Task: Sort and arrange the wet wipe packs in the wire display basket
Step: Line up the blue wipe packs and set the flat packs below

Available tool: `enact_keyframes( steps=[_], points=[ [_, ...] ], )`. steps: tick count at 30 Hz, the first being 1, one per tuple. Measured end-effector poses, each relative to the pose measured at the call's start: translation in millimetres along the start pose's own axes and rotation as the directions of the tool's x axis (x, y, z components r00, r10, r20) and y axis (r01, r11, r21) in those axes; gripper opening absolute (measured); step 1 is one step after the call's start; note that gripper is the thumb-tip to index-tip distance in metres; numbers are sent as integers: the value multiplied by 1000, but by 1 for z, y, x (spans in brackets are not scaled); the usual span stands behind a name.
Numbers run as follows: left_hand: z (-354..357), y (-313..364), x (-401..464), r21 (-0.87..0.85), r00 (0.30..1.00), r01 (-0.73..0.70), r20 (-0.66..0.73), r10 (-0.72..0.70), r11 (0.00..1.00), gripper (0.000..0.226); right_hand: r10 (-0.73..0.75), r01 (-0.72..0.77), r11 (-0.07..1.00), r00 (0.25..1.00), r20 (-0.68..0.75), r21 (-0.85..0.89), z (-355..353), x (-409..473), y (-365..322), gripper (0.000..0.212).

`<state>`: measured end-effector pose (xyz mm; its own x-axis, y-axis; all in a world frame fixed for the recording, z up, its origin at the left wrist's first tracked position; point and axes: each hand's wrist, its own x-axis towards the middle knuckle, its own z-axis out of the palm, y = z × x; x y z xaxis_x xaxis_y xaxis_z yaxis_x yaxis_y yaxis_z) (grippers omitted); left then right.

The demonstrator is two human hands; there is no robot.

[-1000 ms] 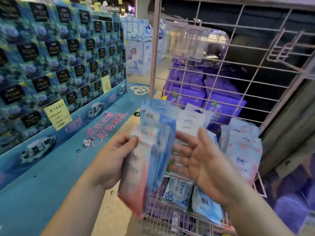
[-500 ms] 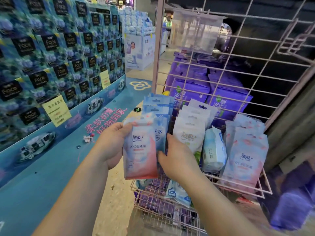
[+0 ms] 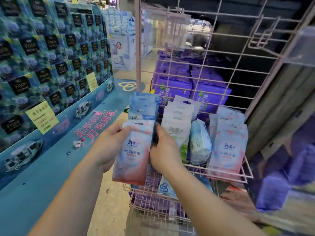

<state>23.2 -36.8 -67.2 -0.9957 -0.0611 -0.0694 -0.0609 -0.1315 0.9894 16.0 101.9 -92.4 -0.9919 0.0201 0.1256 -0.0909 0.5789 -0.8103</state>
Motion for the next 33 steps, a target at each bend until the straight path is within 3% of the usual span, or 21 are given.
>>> enact_keyframes(
  steps=[4, 6, 8, 11, 14, 16, 19, 21, 24, 26, 29, 33],
  points=[
    [-3, 4, -6, -45, 995, -15, -96, 11, 999, 20, -108, 118, 989, 988, -107, 86, -13, -22, -3, 48],
    [-6, 10, -14, 16, 979, -103, -174, 104, 995, 19, -164, 187, 970, 975, -153, 154, -24, -39, -1, 37],
    [-4, 19, -24, 54, 955, -212, -199, 219, 976, 24, -129, 150, 955, 987, -97, 256, -41, -56, 0, 38],
    [24, 30, -48, -43, 967, -253, -39, 251, 967, 16, -84, 65, 974, 993, 82, 217, -62, -70, 7, 68],
    [72, 21, -59, -240, 977, -134, 132, 169, 962, 11, -78, 63, 969, 995, 55, 237, -86, -79, 14, 39],
    [92, 13, -56, -173, 966, -192, 141, 217, 966, 12, -43, 51, 971, 998, -41, 234, -109, -79, 28, 19],
    [102, 7, -45, -87, 967, -218, 118, 227, 972, 31, 51, 36, 953, 960, -276, 300, -153, -72, 56, 21],
    [106, 1, -38, -45, 970, -210, 111, 214, 977, 13, 69, 7, 977, 934, -350, 212, -178, -64, 74, 24],
    [107, -18, -33, 70, 981, -170, 108, 162, 983, 13, 88, -107, 983, 988, -128, -150, -192, -54, 94, 19],
    [105, -26, -33, 108, 985, -139, 115, 127, 984, 15, 106, -112, 960, 994, -37, -258, -190, -53, 102, 19],
    [101, -31, -37, 243, 978, -176, 155, 141, 954, 14, 137, -164, 930, 985, -102, -330, -187, -55, 108, 30],
    [109, -27, -52, 577, 897, -404, 400, 186, 709, 9, 168, -209, 955, 966, -198, -209, -190, -62, 113, 26]
  ],
)
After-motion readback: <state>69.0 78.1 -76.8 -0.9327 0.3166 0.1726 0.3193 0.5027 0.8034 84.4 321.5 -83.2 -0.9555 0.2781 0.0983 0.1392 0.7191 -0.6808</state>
